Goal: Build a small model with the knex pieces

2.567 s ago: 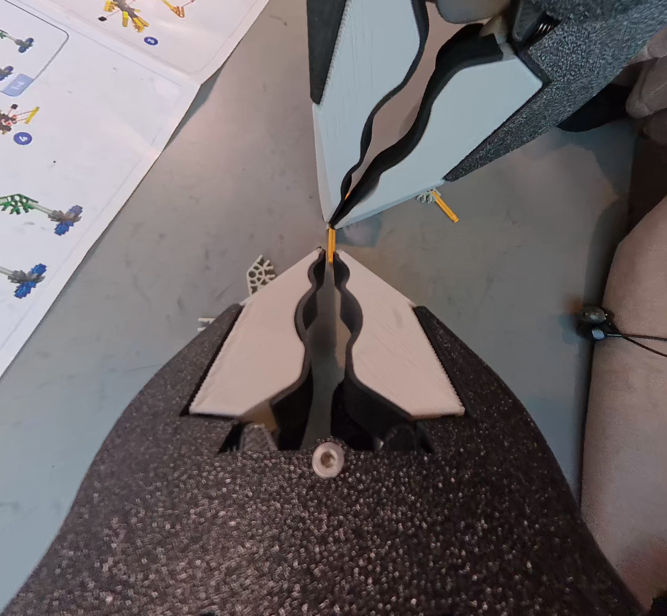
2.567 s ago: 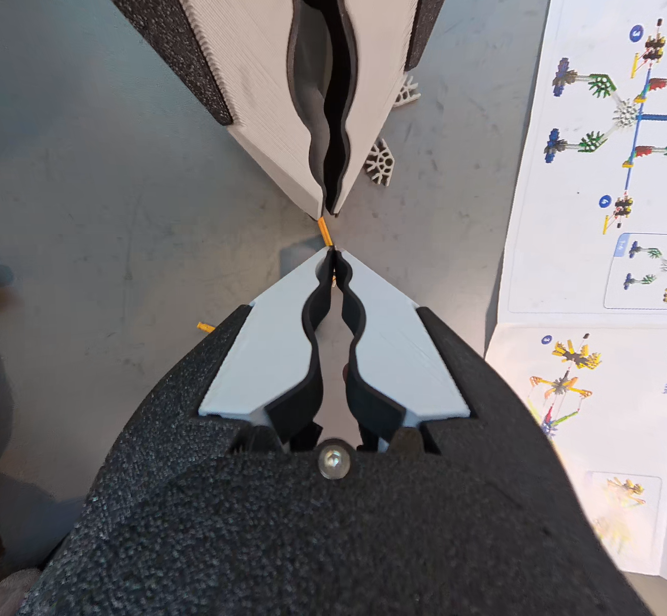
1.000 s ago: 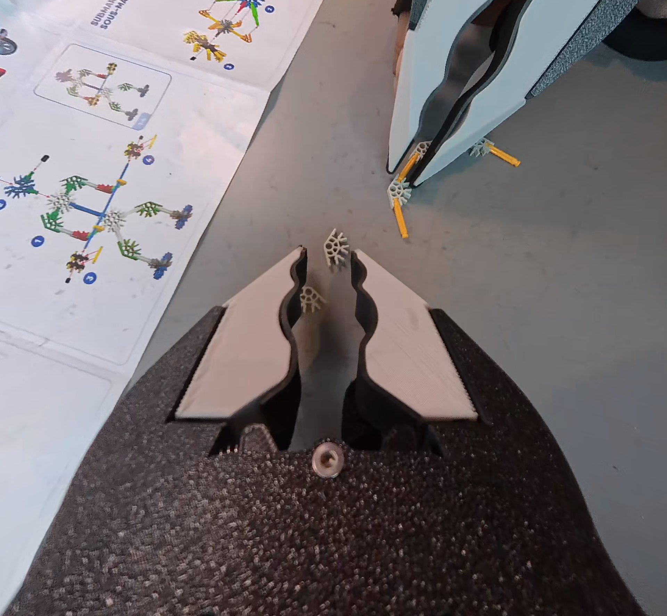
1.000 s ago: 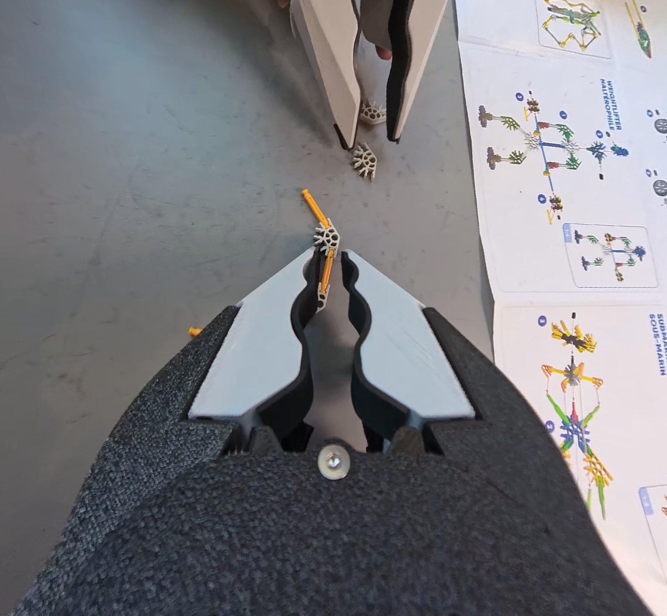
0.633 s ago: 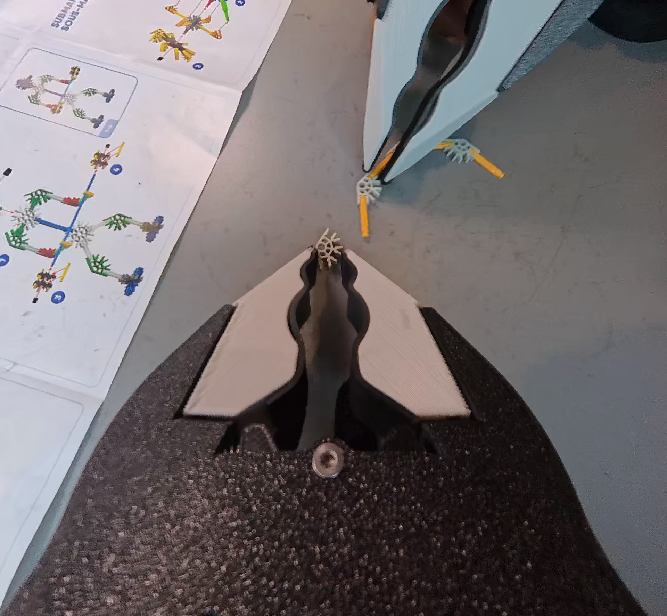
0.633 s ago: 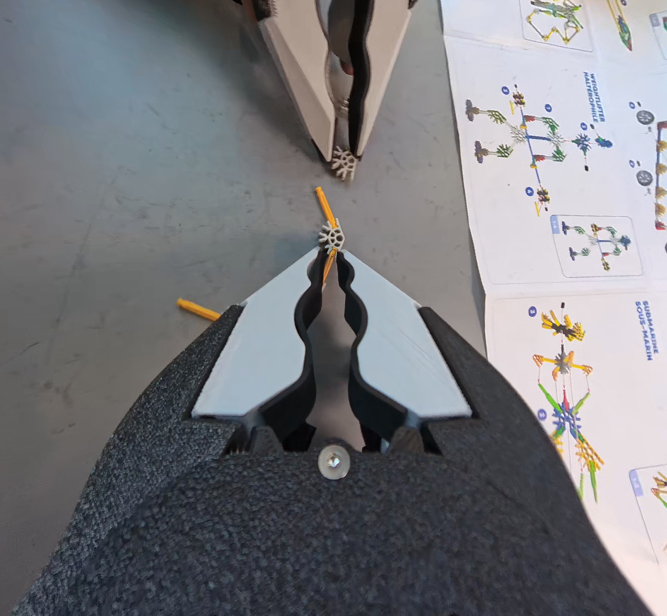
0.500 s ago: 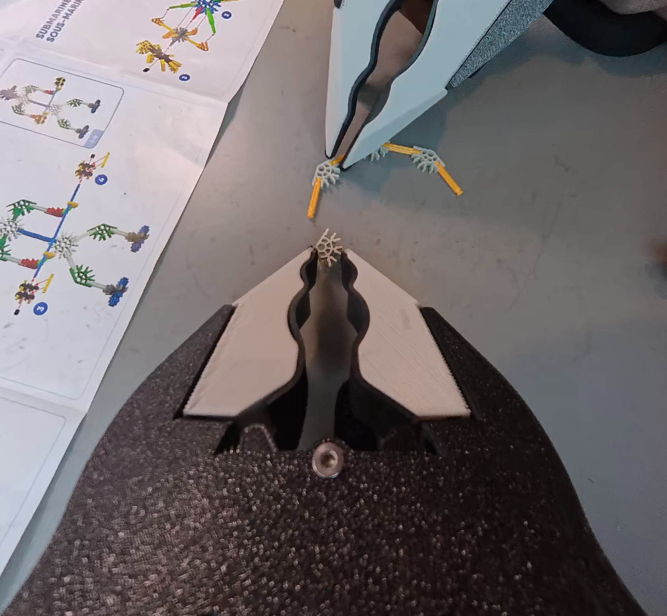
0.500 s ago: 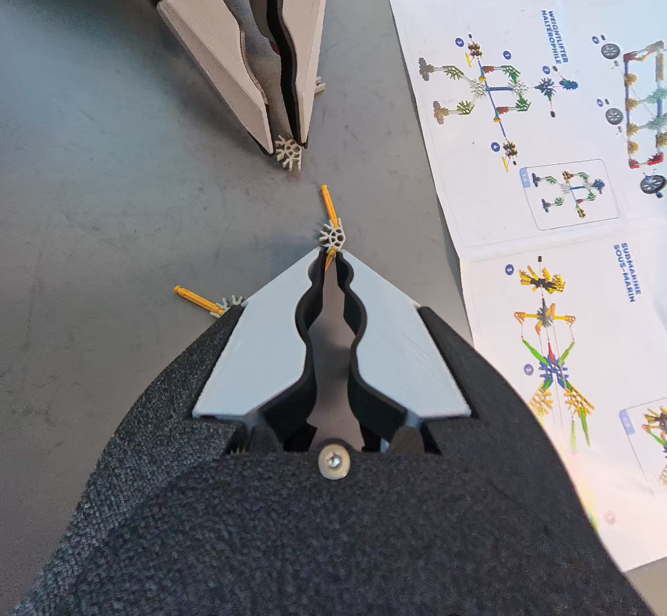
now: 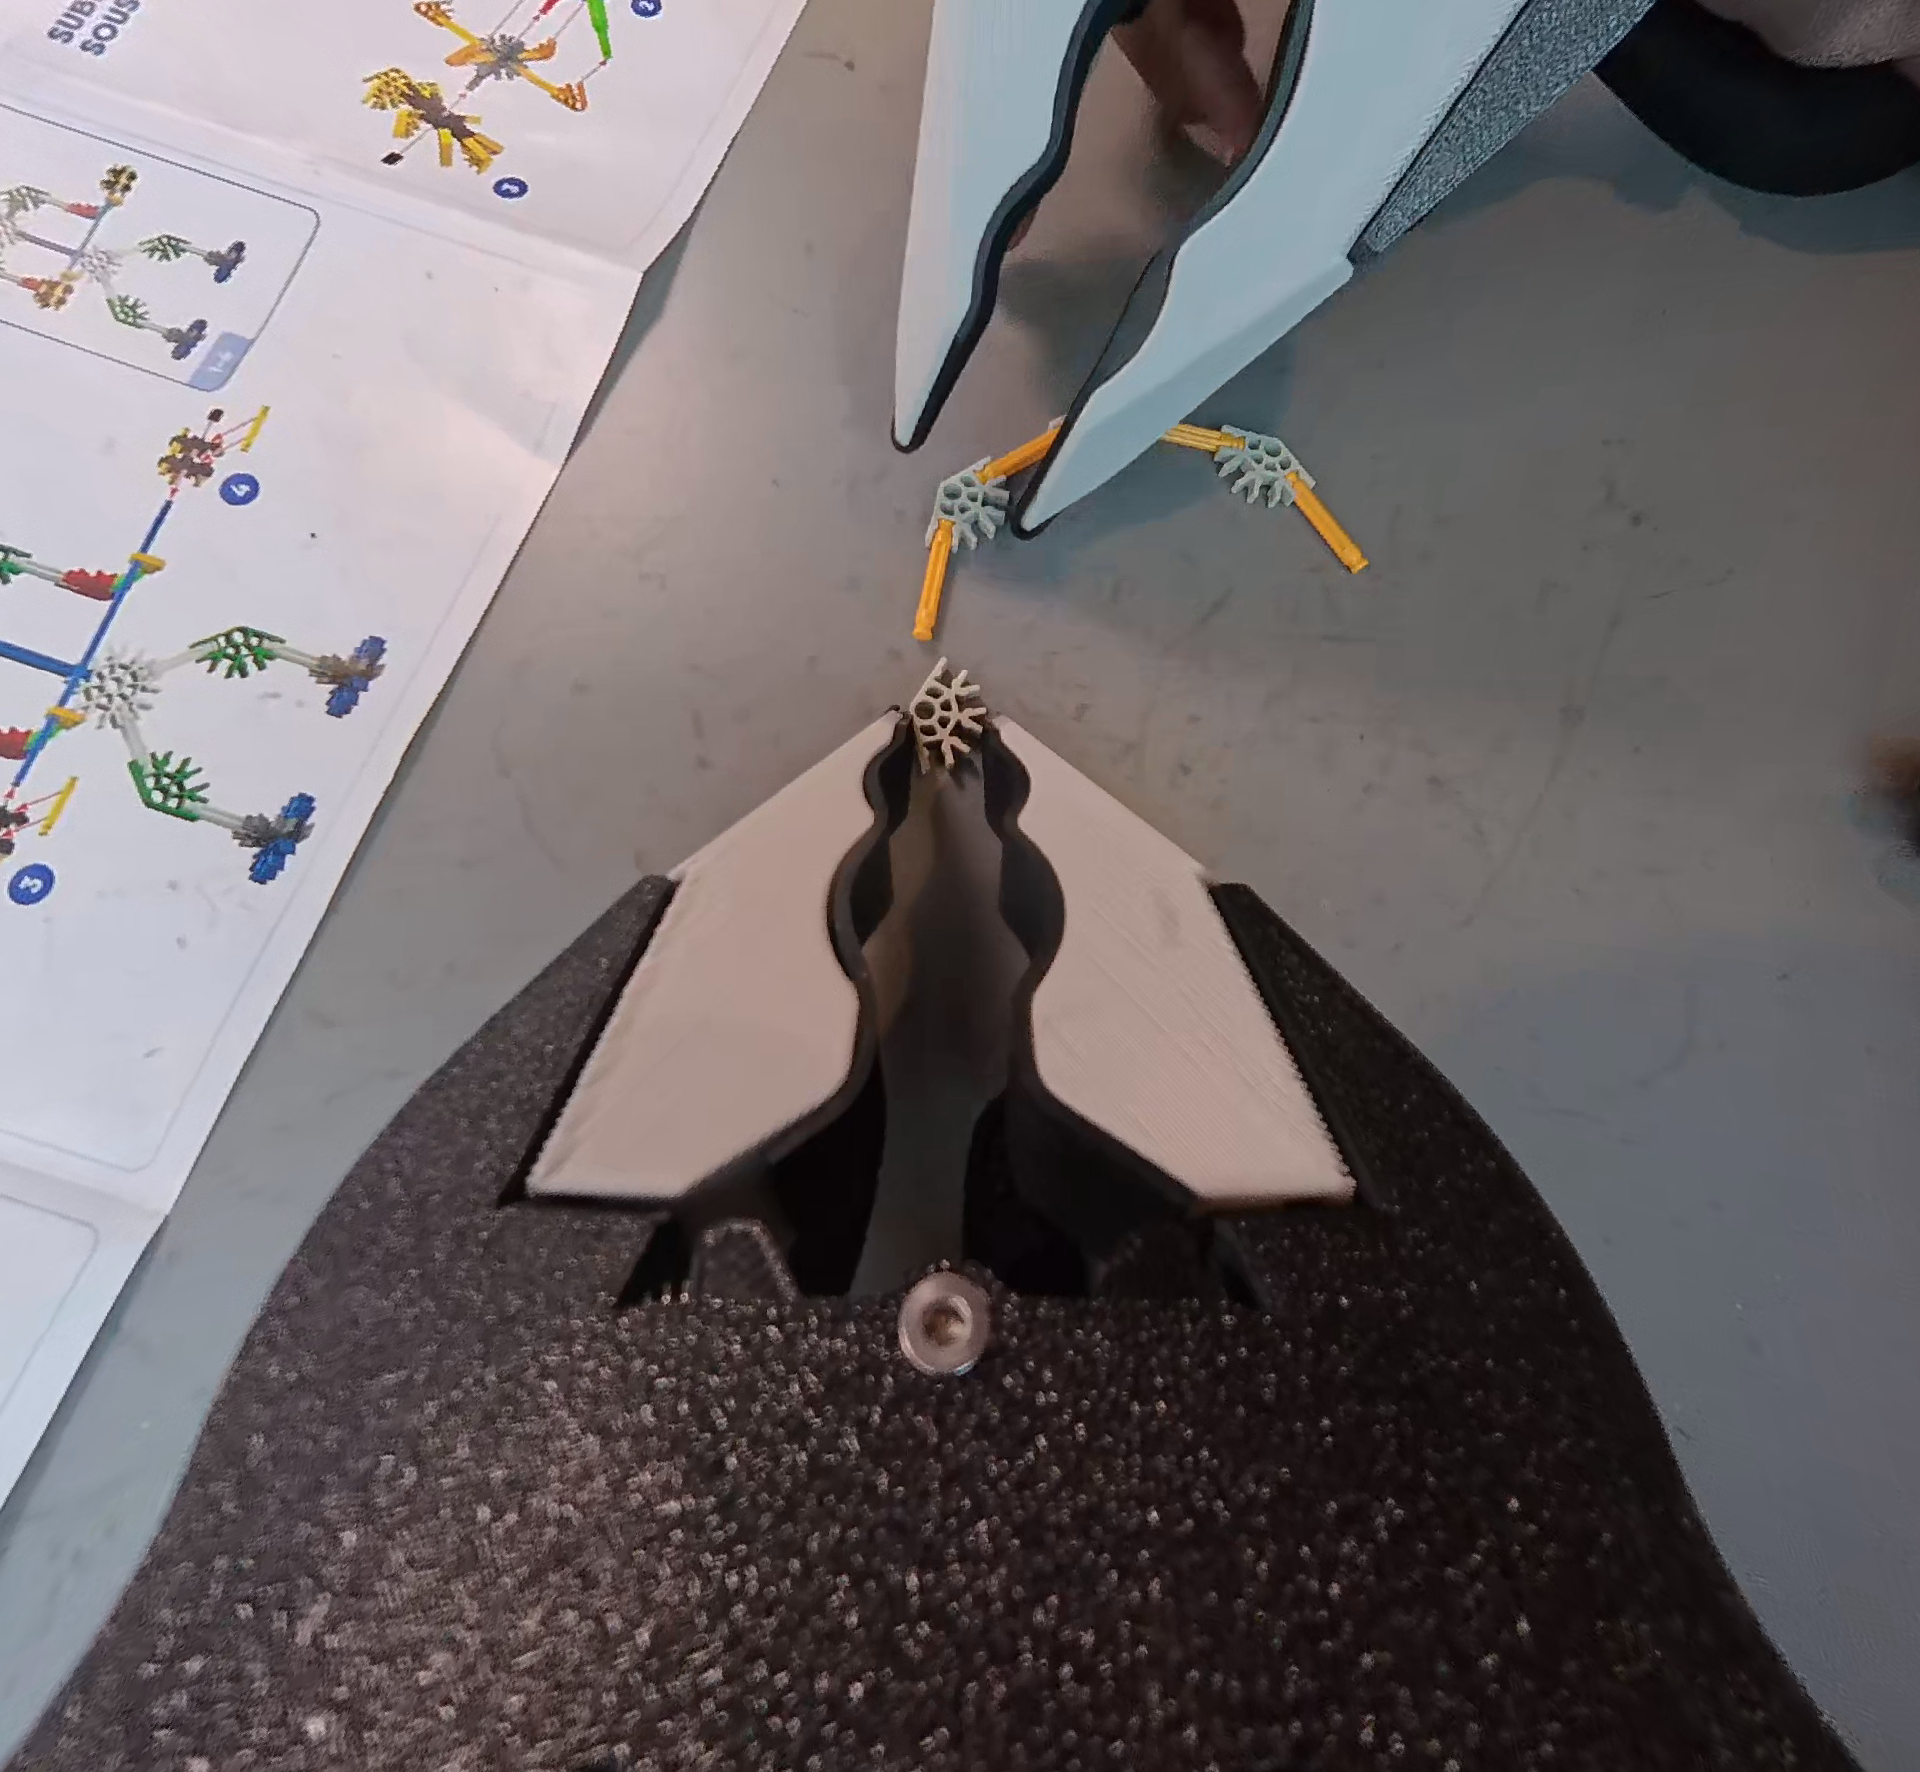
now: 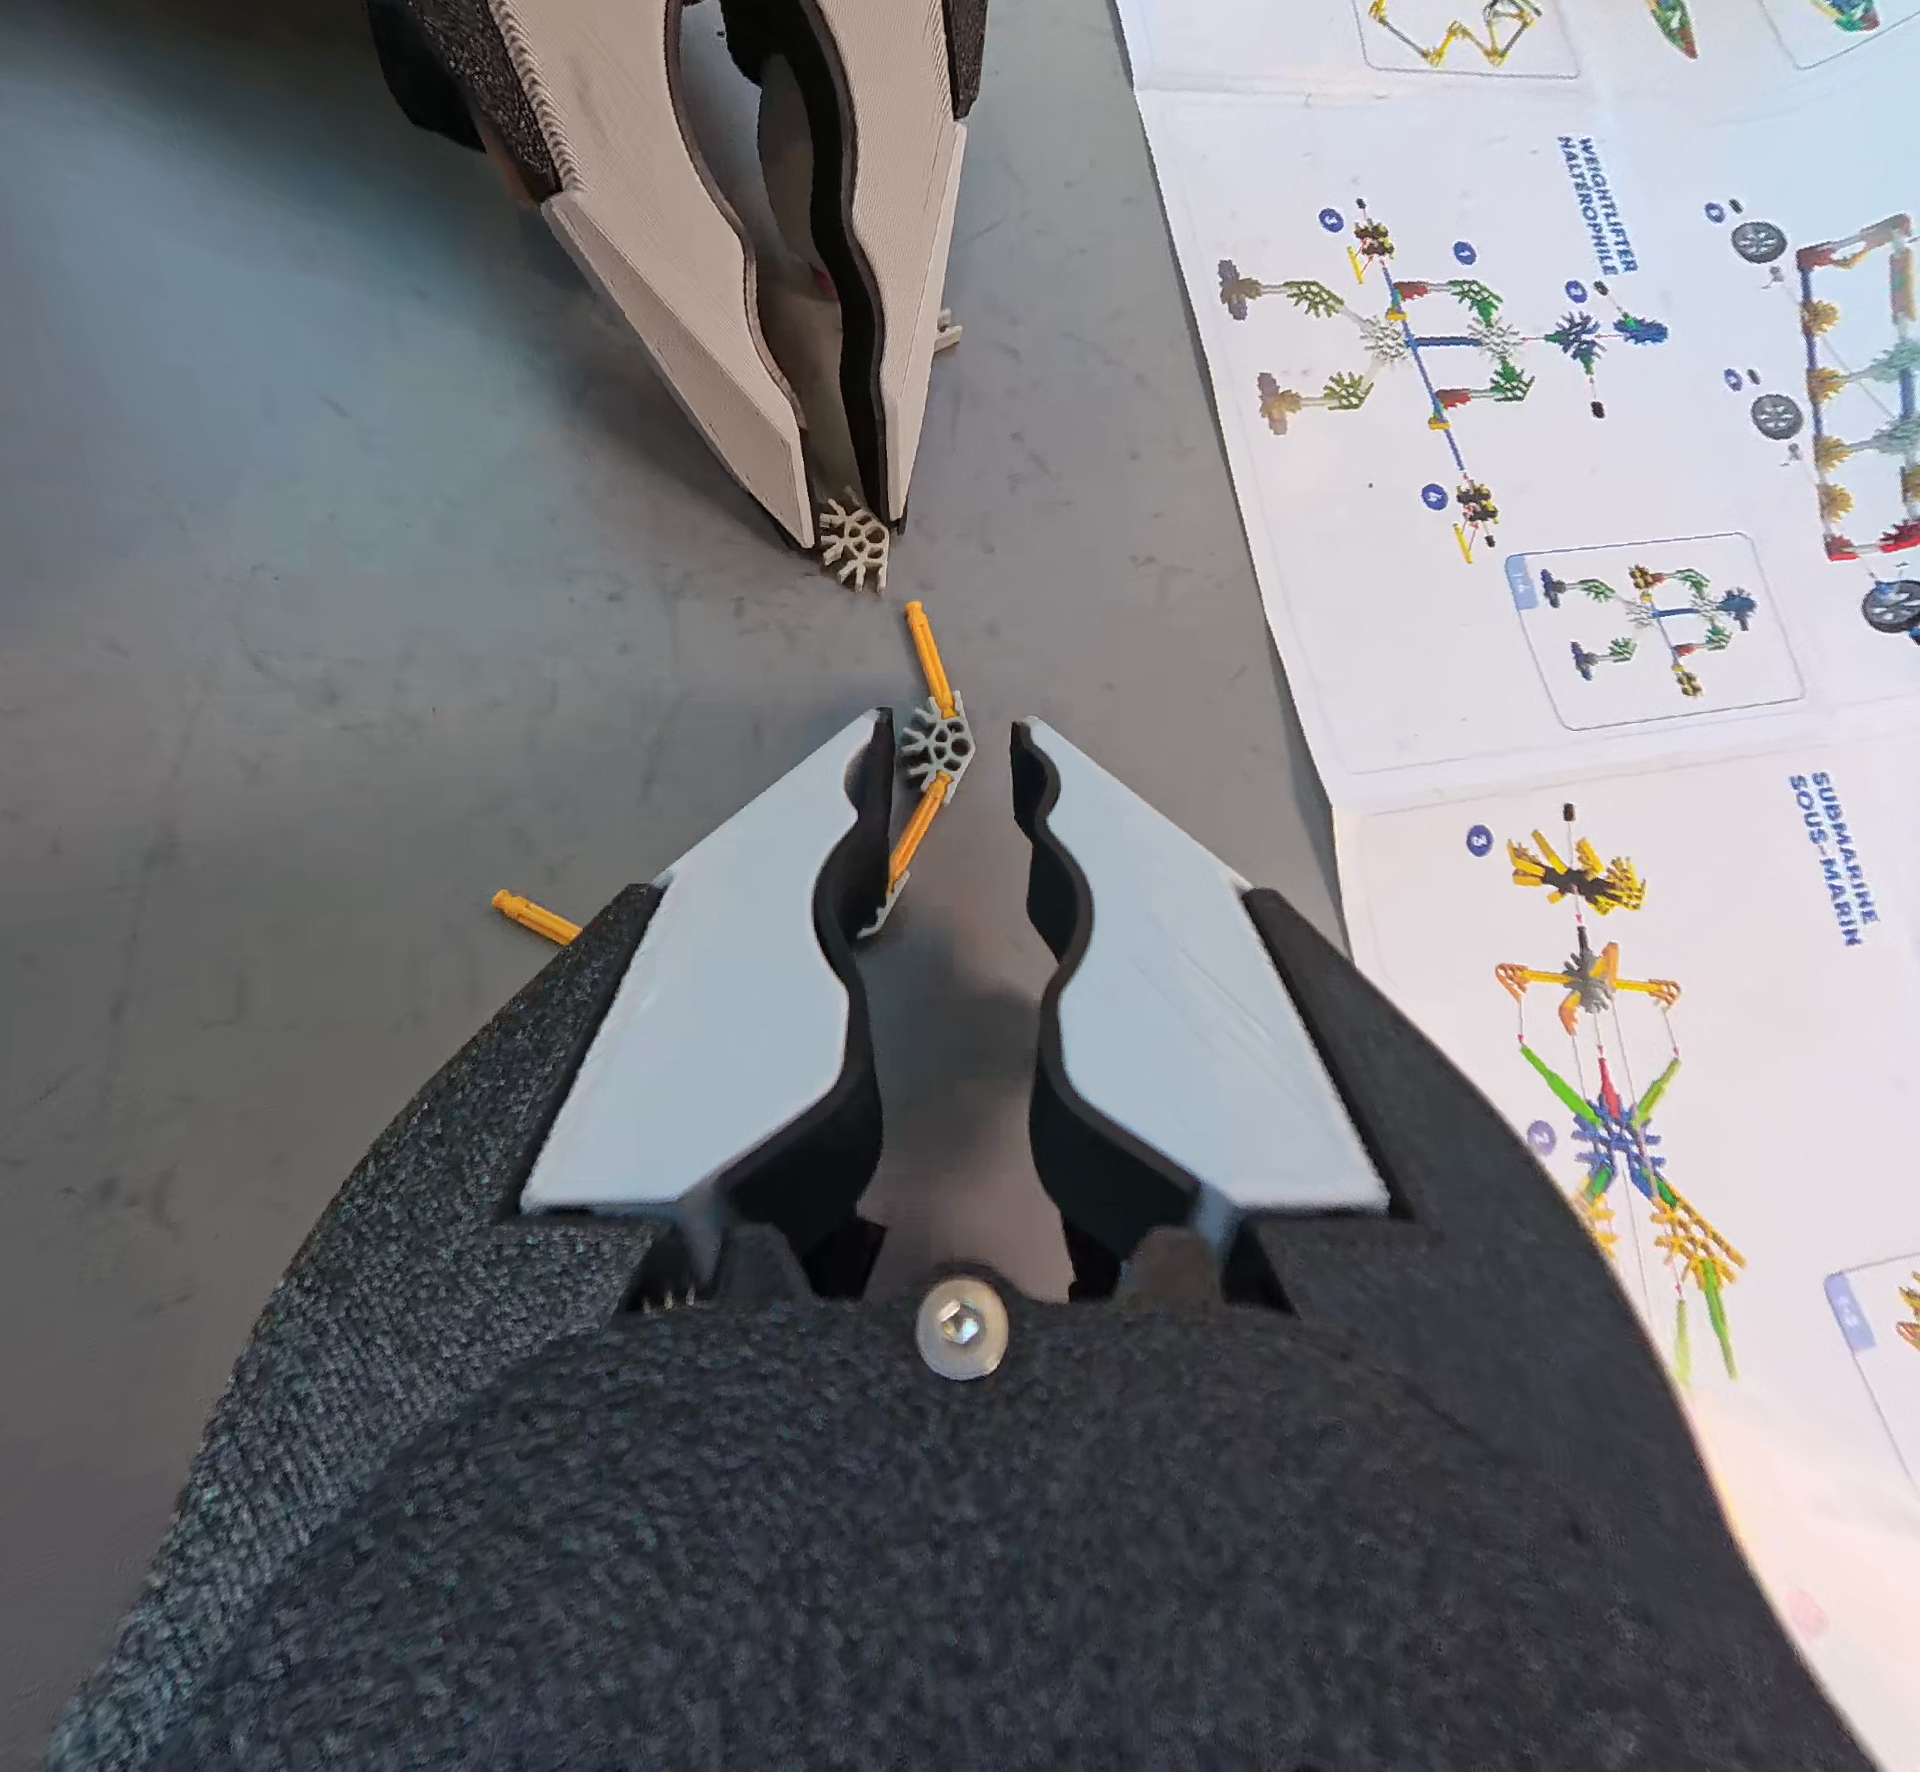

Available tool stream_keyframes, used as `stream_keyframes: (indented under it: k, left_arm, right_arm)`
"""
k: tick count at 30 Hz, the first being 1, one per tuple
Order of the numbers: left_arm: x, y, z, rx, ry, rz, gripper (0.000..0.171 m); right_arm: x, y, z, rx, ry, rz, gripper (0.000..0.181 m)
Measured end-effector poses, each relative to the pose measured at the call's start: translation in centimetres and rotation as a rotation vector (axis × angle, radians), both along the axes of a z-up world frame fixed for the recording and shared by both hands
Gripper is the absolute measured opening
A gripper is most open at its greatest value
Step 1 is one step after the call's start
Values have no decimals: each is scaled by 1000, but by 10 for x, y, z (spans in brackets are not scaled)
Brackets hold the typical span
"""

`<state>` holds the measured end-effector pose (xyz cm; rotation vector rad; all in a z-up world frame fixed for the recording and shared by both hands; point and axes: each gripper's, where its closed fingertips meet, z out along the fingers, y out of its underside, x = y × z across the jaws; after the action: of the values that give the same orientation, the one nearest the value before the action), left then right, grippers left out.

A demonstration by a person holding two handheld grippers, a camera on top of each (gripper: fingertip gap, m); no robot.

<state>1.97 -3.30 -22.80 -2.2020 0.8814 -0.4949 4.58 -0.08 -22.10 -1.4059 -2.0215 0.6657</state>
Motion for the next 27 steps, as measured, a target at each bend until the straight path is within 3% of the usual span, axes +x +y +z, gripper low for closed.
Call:
stream_keyframes:
  k: [6,15,27]
  left_arm:
    - [1,-2,0,-5,3,-10,17]
    - [0,0,0,-6,8,17,13]
    - [1,1,0,-13,20,53,13]
  right_arm:
    - [-2,-4,-6,-3,-50,26,12]
    - [-7,-17,7,6,22,69,11]
    - [-5,-16,-5,63,-46,51,0]
